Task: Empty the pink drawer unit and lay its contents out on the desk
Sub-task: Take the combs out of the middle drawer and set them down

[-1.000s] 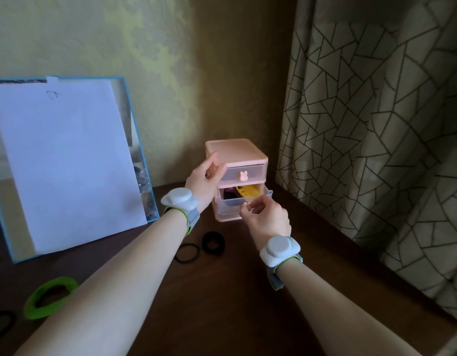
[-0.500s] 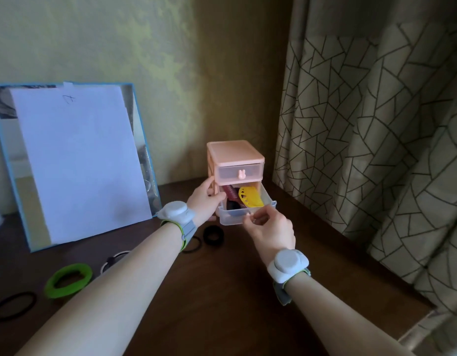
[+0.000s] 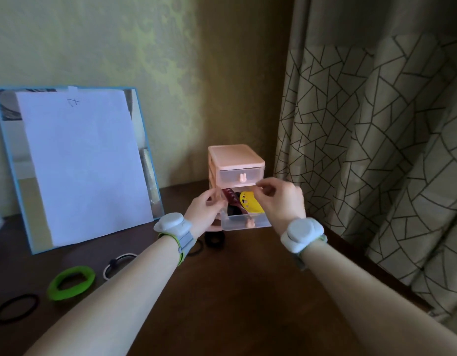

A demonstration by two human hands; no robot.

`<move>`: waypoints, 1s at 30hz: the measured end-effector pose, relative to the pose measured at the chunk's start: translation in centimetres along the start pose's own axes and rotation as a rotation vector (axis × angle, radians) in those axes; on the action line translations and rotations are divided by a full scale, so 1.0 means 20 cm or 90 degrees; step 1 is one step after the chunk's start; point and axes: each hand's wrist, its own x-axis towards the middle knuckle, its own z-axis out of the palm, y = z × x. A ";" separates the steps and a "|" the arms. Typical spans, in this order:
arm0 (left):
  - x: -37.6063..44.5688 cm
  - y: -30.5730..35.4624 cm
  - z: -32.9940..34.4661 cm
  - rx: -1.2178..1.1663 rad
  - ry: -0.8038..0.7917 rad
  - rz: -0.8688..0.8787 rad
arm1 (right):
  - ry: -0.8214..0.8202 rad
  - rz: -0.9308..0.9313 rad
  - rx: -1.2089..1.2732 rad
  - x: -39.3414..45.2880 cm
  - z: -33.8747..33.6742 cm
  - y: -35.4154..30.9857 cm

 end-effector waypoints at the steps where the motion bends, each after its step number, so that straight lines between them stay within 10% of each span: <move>1: -0.01 -0.01 0.00 -0.019 -0.002 -0.004 | -0.065 0.001 -0.052 0.06 0.02 -0.03; 9: 0.00 -0.06 -0.01 -0.097 -0.035 -0.045 | -0.411 0.074 -0.403 0.22 0.28 -0.15; 30: -0.03 -0.06 0.01 -0.126 -0.023 -0.060 | -0.430 -0.006 -0.443 0.23 0.27 -0.18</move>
